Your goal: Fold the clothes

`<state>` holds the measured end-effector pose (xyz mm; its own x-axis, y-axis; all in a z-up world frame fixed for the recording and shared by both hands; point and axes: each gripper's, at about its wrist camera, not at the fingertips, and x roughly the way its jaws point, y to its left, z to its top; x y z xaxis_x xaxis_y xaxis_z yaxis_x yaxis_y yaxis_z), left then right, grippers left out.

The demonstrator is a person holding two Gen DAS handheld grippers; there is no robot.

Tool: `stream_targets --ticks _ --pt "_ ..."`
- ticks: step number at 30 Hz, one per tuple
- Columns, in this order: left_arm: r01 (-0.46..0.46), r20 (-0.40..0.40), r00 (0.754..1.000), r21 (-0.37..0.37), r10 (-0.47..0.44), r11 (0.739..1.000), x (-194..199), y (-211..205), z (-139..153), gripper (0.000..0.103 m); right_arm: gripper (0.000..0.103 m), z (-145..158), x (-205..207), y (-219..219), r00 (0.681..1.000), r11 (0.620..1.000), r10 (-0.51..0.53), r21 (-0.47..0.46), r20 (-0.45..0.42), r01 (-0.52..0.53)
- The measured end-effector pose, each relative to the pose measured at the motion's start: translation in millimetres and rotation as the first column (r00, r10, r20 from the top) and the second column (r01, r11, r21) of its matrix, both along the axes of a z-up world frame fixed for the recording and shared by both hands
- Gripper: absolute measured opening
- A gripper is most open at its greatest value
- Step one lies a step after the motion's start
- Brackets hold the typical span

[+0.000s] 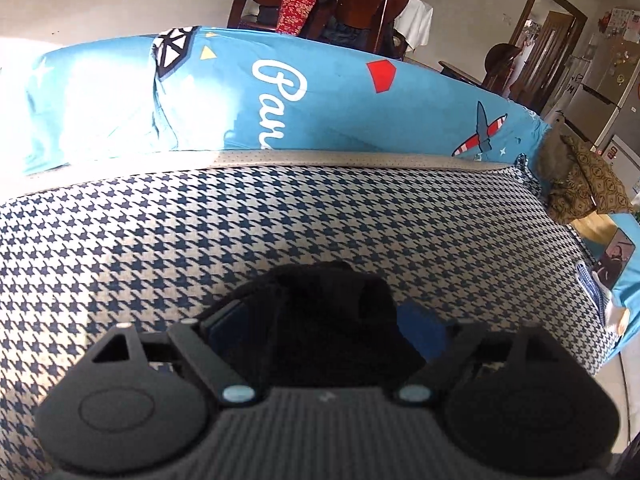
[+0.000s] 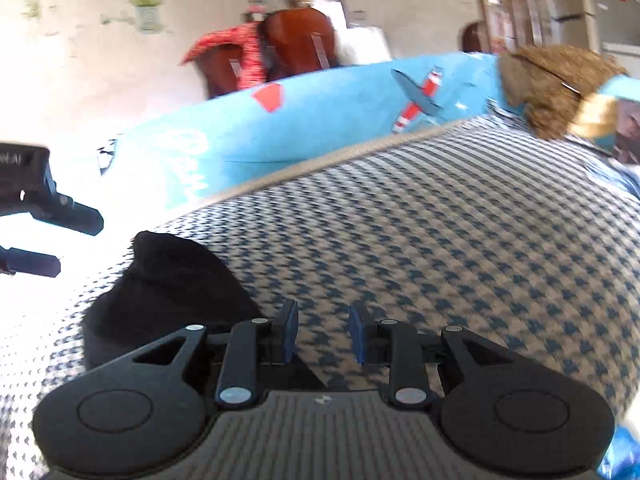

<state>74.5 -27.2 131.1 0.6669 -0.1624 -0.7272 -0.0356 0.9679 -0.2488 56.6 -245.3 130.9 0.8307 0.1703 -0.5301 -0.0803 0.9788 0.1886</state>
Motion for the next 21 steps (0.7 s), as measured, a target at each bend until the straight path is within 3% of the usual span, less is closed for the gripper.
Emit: stream_targets --ticks 2,6,12,16,21 --pt "-0.018 0.005 1.0 0.0 0.018 1.0 -3 10 2 0.095 0.028 6 0 1 0.998 0.998 0.061 0.006 0.0 -0.061" --pt "-0.03 0.007 1.0 -0.024 0.03 0.999 -6 23 5 0.095 0.028 12 -1 9 0.977 0.977 0.211 -0.038 0.015 -0.21" --pt "-0.055 -0.008 0.998 -0.048 0.055 0.997 -12 35 -17 0.096 0.028 15 -8 32 0.897 0.892 0.44 -0.138 0.041 -0.432" --pt "-0.098 -0.056 0.994 -0.04 0.095 0.994 -5 46 -43 0.097 0.021 11 5 43 0.862 0.859 0.508 -0.074 0.005 -0.506" --pt "-0.171 -0.111 0.98 -0.05 0.165 0.984 2 62 -60 0.097 0.021 9 28 63 0.826 0.825 0.564 -0.036 -0.005 -0.564"
